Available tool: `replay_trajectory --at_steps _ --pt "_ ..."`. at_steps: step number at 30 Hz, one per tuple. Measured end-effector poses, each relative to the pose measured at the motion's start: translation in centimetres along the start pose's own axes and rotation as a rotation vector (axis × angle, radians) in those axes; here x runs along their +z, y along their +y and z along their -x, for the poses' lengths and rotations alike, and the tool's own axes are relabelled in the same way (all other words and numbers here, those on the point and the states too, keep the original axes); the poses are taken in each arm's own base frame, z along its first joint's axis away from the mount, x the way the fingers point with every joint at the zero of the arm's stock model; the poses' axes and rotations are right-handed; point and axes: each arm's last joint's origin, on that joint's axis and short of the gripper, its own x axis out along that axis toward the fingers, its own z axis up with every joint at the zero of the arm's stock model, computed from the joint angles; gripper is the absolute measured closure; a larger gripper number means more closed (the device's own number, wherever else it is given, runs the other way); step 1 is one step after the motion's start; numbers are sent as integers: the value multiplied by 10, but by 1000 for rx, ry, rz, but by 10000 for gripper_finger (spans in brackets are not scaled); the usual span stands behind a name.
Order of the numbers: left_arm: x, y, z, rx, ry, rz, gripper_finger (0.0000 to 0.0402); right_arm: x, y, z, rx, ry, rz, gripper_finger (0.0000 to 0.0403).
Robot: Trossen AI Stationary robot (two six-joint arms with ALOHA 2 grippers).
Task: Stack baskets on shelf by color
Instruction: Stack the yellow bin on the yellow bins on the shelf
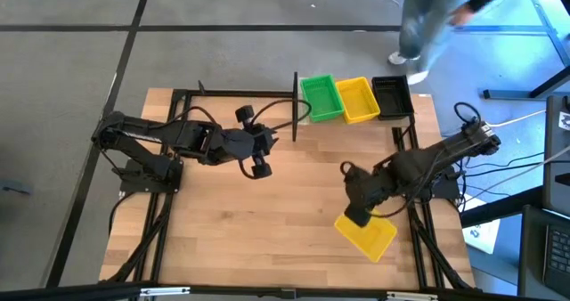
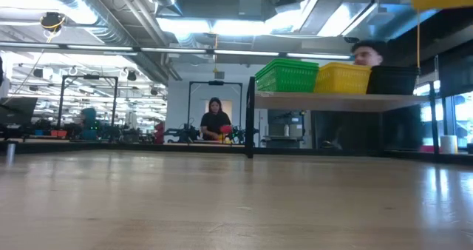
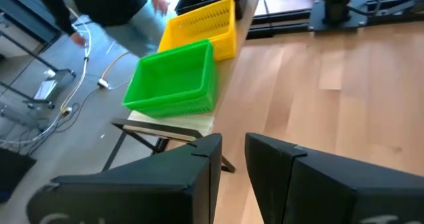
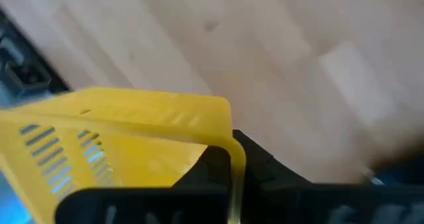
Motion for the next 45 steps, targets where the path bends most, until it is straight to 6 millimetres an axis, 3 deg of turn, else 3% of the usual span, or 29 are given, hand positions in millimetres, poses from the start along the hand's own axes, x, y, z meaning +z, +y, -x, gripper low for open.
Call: replay_trajectory --at_steps 6,14,20,27,35,45 --pt "0 -6 5 -23 -10 -11 341 12 -13 45 -85 -132 -113 403" --pt "1 -8 6 -72 -13 -11 341 45 -35 96 -194 -495 -121 403" --pt "0 -7 4 -67 -10 2 341 72 -66 130 -298 -623 -84 403" --pt "0 3 -3 -34 1 46 341 95 -118 171 -500 -720 -99 403" --pt "-1 16 -13 -7 17 111 341 131 -185 177 -446 -656 -138 403" --pt "-2 28 -21 29 30 138 341 177 -253 151 -288 -488 -249 403"
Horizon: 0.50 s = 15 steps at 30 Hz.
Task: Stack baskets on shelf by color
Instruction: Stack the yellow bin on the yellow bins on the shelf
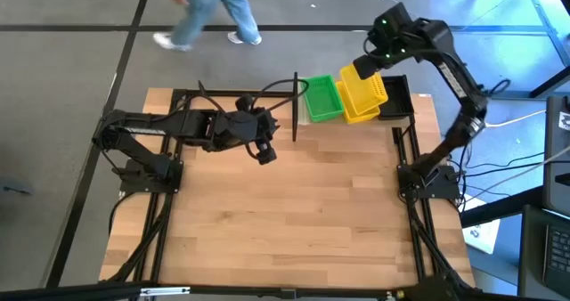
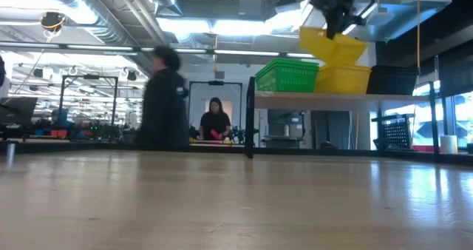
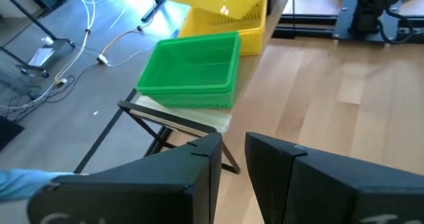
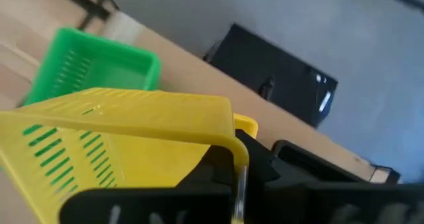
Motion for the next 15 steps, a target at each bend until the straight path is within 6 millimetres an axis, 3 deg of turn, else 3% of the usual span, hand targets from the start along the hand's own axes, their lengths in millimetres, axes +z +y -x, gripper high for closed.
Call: replay_trajectory --at_steps 7,15 --pt "0 5 -3 16 5 6 341 5 -8 -33 2 161 -29 403" --pt "0 10 -6 33 10 13 341 8 -7 -50 26 220 -112 401"
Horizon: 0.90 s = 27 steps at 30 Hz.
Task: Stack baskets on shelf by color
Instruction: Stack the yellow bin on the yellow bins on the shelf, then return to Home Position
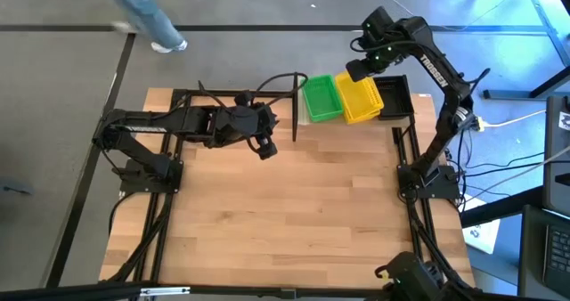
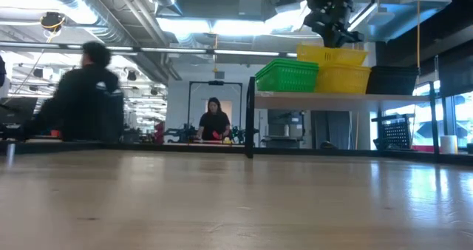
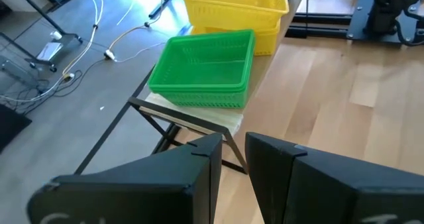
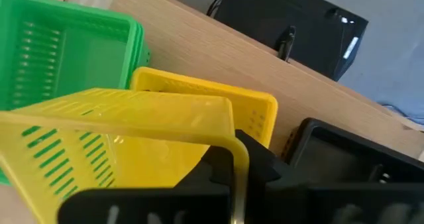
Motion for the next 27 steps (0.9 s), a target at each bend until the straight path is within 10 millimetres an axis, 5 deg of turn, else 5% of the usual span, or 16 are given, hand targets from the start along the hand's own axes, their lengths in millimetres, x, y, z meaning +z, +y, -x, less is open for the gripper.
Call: replay_trajectory --at_steps 14,27 --pt "0 0 0 0 0 -26 341 1 -1 -4 3 18 -35 342" --pt "0 0 0 -1 0 -27 341 1 4 52 27 -164 -21 341"
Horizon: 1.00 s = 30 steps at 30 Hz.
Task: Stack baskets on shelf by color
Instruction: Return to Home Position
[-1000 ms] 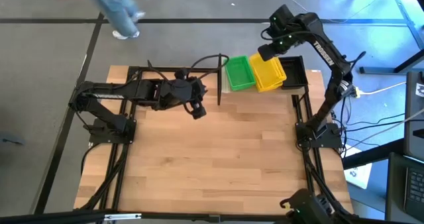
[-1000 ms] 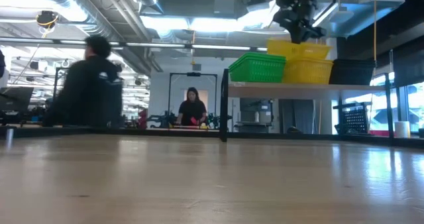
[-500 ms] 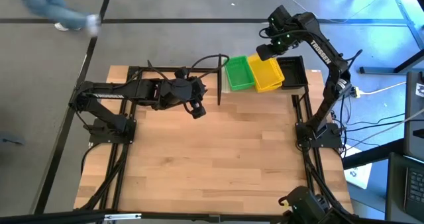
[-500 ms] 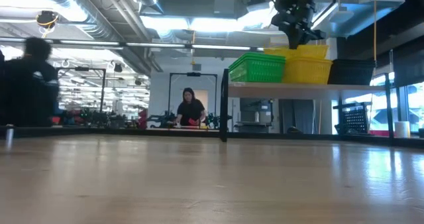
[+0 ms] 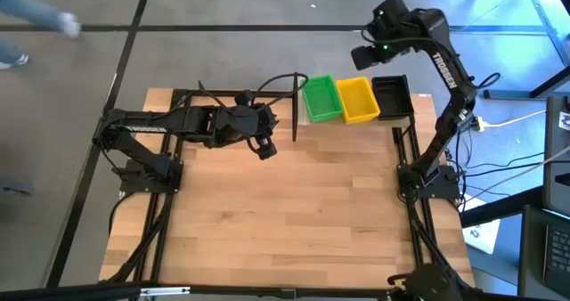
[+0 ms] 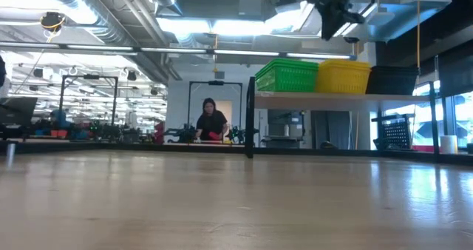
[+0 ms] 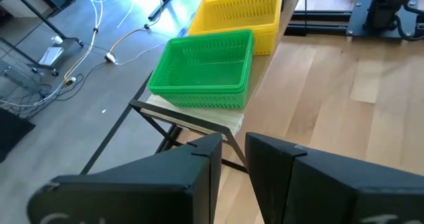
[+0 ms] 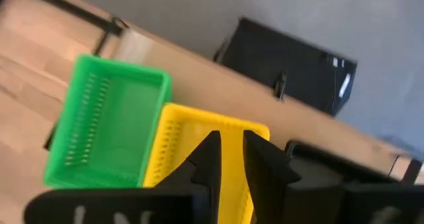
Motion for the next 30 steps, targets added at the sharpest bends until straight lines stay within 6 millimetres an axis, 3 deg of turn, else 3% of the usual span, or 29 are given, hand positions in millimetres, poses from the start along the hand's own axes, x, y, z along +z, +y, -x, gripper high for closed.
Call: replay_trajectory --at_steps 6,15,21,25,30 --pt "-1 0 0 0 8 -7 341 -2 15 32 68 -114 192 341" --pt "-7 -3 7 -22 62 -120 343 -50 49 87 464 -212 625 341" --pt "-5 9 41 -56 82 -132 387 -84 58 121 541 -270 786 393" --pt "-2 22 70 -113 34 -28 397 -104 55 142 510 -335 834 397" --pt "-13 37 107 -211 36 37 401 -135 42 175 651 -414 926 400"
